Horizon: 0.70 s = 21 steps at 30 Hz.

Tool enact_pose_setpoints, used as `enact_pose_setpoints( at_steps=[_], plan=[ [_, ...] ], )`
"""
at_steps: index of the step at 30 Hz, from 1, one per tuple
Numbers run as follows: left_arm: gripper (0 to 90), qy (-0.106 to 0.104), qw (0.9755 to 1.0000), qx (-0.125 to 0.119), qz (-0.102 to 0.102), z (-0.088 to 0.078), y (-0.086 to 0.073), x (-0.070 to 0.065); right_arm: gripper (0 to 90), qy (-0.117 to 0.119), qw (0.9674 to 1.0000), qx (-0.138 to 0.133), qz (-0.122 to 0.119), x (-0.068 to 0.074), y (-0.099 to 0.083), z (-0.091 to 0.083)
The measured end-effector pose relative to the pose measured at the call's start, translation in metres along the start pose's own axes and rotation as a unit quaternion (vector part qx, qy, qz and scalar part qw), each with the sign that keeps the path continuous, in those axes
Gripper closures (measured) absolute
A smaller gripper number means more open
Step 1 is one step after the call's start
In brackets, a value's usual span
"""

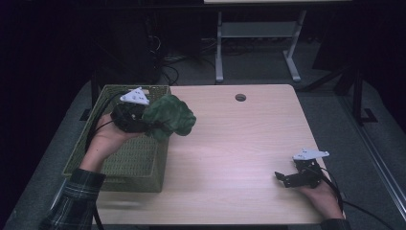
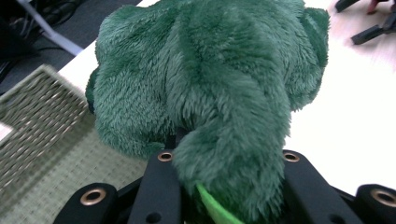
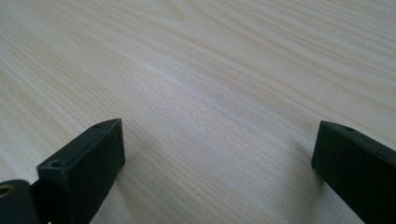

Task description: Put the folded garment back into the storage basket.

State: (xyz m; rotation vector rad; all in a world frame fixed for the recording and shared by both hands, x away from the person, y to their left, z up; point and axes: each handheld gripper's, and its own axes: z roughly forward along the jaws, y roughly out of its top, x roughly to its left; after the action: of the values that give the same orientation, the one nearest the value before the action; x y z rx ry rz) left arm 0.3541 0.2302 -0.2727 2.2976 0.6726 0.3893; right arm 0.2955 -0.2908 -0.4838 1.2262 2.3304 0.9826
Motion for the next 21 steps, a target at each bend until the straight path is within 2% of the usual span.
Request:
enact_pose_setpoints(
  at_steps=[5, 12, 21],
  plan=[
    [72.6, 0.021, 0.9997, 0.003, -0.014, -0.009, -0.012, 0.008, 2.3, 0.0, 1.0, 0.0, 0.001, 0.0, 0.0, 0.0],
    [72.5, 0.04, 0.9986, 0.006, -0.033, -0.014, -0.028, 0.016, 2.3, 0.0, 1.0, 0.0, 0.0, 0.0, 0.0, 0.0],
    [72.6, 0.074, 0.9947, 0.02, -0.069, -0.011, -0.056, 0.032, 2.4, 0.0, 1.0, 0.0, 0.001, 0.0, 0.0, 0.0]
  ],
)
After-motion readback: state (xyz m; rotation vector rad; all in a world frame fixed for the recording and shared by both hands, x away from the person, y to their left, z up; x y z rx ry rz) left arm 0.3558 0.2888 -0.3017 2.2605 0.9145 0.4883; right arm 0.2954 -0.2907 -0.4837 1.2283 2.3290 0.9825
